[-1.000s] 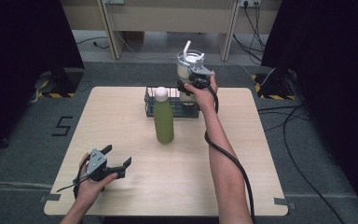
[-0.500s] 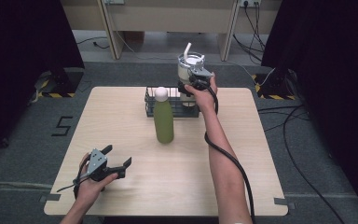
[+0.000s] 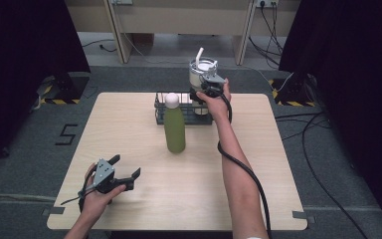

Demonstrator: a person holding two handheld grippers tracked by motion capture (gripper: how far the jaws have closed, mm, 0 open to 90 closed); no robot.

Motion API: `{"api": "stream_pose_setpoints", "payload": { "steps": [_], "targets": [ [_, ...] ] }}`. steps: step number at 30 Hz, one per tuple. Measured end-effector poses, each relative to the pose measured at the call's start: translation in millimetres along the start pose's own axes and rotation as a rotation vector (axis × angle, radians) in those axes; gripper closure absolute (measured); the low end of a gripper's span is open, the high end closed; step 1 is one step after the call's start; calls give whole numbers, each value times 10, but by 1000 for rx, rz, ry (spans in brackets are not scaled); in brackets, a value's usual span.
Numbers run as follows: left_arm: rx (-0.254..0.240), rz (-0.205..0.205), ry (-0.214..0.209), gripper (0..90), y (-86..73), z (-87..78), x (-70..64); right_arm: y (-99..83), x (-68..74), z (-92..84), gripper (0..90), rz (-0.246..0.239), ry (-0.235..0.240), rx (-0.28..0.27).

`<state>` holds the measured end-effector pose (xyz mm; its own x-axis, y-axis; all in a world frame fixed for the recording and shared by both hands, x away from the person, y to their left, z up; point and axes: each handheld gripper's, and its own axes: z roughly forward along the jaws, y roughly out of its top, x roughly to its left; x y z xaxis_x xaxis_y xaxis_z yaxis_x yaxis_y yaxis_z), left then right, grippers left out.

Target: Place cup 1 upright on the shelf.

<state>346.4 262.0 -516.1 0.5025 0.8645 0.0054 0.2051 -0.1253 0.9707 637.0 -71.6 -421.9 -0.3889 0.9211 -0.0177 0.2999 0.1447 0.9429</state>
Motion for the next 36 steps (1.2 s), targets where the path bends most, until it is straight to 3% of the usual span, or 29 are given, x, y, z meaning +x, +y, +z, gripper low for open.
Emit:
{"api": "stream_pose_setpoints", "payload": {
  "steps": [19, 36],
  "targets": [
    [-2, 3, -2, 56, 5, -6, -16, -50, 9, -22, 89, 10, 2, -23],
    [-2, 6, -3, 56, 8, 3, -26, -46, 12, -106, 28, -22, 11, -30]
  ]
}}
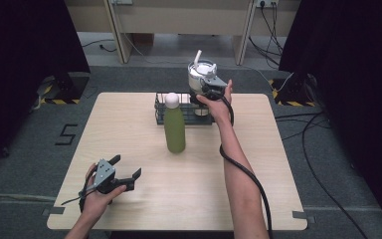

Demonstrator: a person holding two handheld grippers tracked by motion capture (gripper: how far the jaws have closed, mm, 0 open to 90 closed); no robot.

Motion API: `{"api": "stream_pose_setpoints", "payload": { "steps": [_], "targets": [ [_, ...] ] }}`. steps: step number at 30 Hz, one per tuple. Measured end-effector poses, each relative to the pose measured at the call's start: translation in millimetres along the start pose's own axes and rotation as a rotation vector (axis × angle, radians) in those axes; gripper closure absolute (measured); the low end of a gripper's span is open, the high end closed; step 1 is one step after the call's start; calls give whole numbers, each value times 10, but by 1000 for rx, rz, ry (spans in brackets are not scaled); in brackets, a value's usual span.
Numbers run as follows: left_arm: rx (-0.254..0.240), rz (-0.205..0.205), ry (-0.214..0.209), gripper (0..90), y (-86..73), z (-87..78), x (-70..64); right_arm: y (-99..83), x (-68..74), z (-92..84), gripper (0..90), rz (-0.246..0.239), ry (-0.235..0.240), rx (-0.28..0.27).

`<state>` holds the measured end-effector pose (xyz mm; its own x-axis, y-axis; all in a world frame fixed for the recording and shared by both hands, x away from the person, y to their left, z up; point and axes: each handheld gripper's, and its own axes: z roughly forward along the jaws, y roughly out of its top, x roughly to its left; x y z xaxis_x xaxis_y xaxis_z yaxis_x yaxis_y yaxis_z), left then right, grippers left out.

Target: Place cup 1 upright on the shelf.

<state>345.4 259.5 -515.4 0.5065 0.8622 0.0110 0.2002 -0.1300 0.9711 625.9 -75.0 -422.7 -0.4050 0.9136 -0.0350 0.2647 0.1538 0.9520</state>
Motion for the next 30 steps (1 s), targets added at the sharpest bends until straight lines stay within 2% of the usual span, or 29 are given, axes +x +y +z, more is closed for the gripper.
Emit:
{"api": "stream_pose_setpoints", "payload": {
  "steps": [4, 8, 17, 30],
  "targets": [
    [-3, 3, 0, 56, 5, 0, -5, 70, -3, -46, 27, -13, 4, -2],
    [-5, 2, 1, 56, 9, -3, -9, 72, 8, -77, 30, 1, 10, -7],
    [-4, 9, 2, 55, 13, -1, -19, -12, -10, -186, 38, 4, 12, 0],
    [-6, 18, 8, 55, 27, -5, -29, -155, -73, -515, 48, 9, 10, -5]
  ]
}}
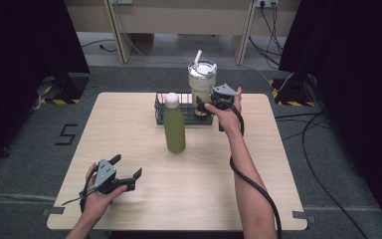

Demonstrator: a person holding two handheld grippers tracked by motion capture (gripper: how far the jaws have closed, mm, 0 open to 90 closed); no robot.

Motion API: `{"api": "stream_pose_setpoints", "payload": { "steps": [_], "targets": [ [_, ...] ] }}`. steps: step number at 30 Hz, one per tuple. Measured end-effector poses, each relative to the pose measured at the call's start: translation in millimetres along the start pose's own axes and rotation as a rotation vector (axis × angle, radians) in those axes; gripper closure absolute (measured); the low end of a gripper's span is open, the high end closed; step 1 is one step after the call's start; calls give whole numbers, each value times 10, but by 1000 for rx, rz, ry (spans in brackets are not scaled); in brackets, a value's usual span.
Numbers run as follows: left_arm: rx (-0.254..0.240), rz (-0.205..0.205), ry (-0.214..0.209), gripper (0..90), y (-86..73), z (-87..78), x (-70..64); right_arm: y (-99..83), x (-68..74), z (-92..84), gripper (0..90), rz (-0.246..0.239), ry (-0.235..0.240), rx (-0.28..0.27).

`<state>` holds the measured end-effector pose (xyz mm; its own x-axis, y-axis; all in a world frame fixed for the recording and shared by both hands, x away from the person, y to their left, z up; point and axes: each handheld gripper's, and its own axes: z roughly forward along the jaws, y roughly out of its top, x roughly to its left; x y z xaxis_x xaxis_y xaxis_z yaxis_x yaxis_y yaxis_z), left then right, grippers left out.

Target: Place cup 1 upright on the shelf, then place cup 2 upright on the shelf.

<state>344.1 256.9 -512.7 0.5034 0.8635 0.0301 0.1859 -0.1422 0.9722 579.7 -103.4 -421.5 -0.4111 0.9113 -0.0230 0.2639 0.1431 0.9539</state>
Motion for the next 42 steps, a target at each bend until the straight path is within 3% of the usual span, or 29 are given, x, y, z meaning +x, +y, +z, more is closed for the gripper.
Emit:
{"api": "stream_pose_setpoints", "payload": {
  "steps": [14, 30, 33, 42],
  "targets": [
    [-5, -4, 8, 55, 40, 24, 7, -157, -68, -383, 70, 0, -3, -5],
    [-14, -8, 16, 52, 50, 22, 7, -592, -181, -982, 97, 54, -50, 11],
    [-14, -13, 18, 52, 51, 16, 11, -656, -200, -1068, 102, 84, -55, 6],
    [-21, -2, 25, 52, 93, 27, 3, -873, -243, -1307, 105, 84, -54, 10]
  ]
}}
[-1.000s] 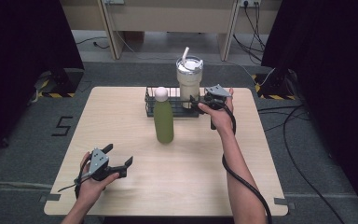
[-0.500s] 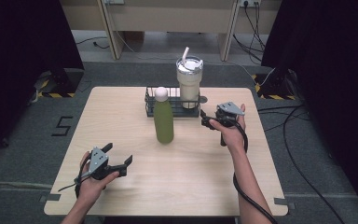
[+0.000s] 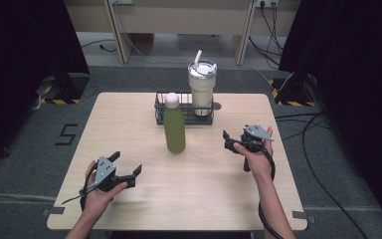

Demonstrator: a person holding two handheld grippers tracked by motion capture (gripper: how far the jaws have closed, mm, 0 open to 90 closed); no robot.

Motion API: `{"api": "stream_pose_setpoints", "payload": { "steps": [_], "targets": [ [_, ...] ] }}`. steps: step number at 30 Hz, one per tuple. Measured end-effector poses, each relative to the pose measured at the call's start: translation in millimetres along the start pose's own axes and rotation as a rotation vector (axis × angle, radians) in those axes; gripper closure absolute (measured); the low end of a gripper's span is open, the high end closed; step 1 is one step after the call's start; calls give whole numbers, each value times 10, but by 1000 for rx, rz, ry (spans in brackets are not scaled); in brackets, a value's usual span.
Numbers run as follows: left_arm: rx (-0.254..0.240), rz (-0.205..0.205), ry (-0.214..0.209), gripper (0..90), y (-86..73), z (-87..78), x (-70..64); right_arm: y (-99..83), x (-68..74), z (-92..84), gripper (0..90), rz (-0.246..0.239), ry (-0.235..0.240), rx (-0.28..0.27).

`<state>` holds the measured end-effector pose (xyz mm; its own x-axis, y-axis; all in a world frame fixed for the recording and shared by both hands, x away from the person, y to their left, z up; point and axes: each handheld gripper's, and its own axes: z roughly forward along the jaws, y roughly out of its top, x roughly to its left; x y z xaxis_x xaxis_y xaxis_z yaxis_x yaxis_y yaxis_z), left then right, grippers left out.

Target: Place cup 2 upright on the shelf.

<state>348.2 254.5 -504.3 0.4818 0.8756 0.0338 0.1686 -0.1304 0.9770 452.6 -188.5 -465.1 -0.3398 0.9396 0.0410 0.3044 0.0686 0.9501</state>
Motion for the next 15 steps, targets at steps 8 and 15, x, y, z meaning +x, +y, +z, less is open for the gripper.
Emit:
{"api": "stream_pose_setpoints", "payload": {
  "steps": [8, 15],
  "targets": [
    [-22, 3, 3, 51, 75, 4, 14, -115, -36, -168, 116, 7, -15, -2],
    [-35, 2, -6, 44, 129, 11, 16, -177, -19, -281, 117, 11, -25, -1]
  ]
}}
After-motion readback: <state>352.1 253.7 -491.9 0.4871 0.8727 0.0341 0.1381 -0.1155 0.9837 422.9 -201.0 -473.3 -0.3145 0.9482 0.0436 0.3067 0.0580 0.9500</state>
